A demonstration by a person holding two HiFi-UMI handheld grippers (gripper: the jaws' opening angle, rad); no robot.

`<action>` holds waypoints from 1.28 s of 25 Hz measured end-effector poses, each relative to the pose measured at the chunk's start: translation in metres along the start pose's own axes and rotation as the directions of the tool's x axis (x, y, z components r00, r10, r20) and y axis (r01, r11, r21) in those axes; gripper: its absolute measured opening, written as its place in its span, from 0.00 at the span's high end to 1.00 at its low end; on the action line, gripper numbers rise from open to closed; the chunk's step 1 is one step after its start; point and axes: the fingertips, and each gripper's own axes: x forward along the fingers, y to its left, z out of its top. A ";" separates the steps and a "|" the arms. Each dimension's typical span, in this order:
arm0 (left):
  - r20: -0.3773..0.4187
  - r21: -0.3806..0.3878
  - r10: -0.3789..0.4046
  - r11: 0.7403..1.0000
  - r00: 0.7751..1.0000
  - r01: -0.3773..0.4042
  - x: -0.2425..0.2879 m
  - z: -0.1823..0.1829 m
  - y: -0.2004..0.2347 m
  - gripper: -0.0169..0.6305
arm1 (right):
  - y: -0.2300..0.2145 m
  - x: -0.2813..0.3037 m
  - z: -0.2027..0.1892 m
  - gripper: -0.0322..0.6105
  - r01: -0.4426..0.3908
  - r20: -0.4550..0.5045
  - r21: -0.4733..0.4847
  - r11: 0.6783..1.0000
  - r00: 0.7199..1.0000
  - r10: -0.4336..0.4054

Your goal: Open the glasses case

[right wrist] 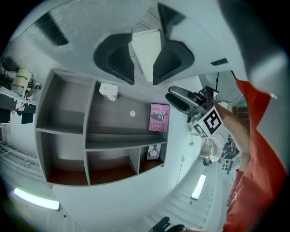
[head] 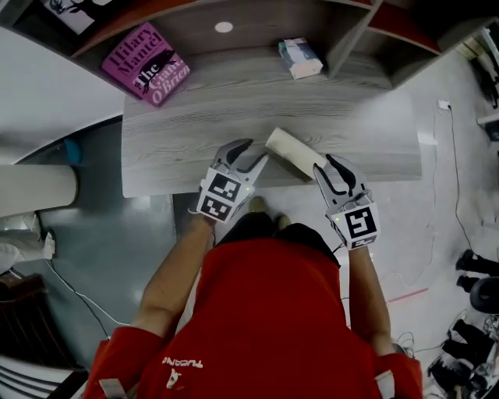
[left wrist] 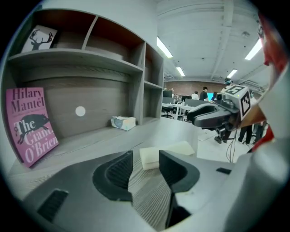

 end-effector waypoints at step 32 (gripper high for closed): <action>-0.320 0.102 -0.186 0.968 0.929 0.229 0.065 -0.047 -0.014 0.74 | 0.011 0.045 -0.103 0.48 -0.194 -0.399 -0.124 0.973 0.908 0.130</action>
